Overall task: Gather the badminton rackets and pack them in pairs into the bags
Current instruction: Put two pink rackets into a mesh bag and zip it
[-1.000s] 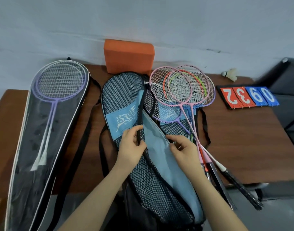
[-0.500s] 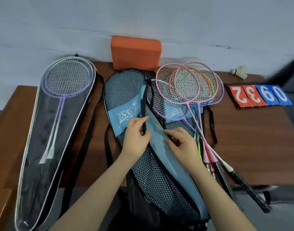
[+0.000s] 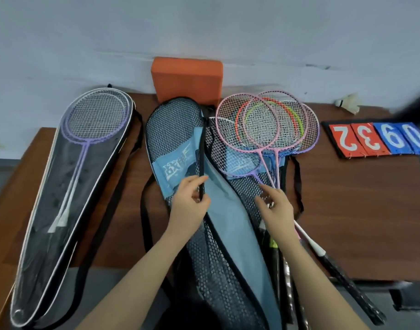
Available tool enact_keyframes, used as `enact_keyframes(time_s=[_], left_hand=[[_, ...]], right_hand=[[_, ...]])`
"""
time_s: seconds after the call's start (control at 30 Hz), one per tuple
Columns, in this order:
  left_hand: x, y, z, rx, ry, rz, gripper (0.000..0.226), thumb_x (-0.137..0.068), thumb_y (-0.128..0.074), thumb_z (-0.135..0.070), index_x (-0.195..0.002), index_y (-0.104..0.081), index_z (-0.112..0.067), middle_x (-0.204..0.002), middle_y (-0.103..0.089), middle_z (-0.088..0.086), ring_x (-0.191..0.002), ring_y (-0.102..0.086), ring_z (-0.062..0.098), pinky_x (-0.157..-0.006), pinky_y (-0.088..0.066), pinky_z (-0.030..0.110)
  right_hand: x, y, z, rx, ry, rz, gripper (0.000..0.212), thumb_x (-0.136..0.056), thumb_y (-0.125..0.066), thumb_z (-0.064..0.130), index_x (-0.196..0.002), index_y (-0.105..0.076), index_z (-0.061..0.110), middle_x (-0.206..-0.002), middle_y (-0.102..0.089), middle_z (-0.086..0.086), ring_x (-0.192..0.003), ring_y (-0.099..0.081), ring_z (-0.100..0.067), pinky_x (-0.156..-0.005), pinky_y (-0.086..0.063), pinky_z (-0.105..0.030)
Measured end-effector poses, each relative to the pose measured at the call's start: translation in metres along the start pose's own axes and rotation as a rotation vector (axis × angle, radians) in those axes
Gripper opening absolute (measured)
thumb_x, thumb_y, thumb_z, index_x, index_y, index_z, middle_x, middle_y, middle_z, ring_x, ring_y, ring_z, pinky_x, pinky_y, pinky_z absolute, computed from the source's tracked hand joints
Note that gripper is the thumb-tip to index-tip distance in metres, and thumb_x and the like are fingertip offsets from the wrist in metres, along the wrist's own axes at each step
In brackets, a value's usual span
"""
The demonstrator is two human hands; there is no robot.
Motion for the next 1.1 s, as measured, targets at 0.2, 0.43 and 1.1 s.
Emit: enact_keyframes(time_s=[0.2, 0.43, 1.1], left_hand=[[0.001, -0.021, -0.002, -0.037, 0.013, 0.002, 0.044, -0.083, -0.057, 0.003, -0.123, -0.056, -0.014, -0.104, -0.053, -0.003, -0.057, -0.043, 0.0, -0.061, -0.039, 0.008], [0.002, -0.04, 0.005, -0.06, 0.087, -0.001, 0.044, -0.085, -0.058, -0.003, -0.126, -0.055, -0.017, -0.111, -0.054, -0.004, -0.058, -0.043, 0.0, -0.062, -0.039, 0.008], [-0.012, -0.04, 0.007, -0.117, 0.081, 0.009, 0.039, -0.084, -0.059, -0.007, -0.122, -0.058, -0.016, -0.102, -0.053, -0.003, -0.056, -0.044, 0.0, -0.061, -0.038, 0.003]], right_hand=[[-0.001, 0.047, -0.054, 0.22, -0.151, -0.088, 0.029, -0.085, -0.063, 0.018, -0.113, -0.064, 0.011, -0.091, -0.057, -0.003, -0.084, -0.058, -0.02, -0.073, -0.041, -0.028], [0.008, 0.036, -0.076, 0.363, -0.206, 0.031, 0.026, -0.085, -0.062, 0.024, -0.109, -0.062, 0.015, -0.099, -0.057, -0.004, -0.088, -0.058, -0.028, -0.069, -0.045, -0.036], [-0.002, 0.036, -0.05, 0.246, -0.058, -0.191, 0.027, -0.088, -0.053, -0.001, -0.114, -0.061, -0.004, -0.085, -0.048, -0.008, -0.069, -0.045, -0.018, -0.061, -0.028, -0.016]])
Point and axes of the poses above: each hand's wrist, its own x-axis away from the middle knuckle, its own y-axis out of the back of the hand, z = x × y, the point moved 3 cm from there along -x, towards the middle knuckle
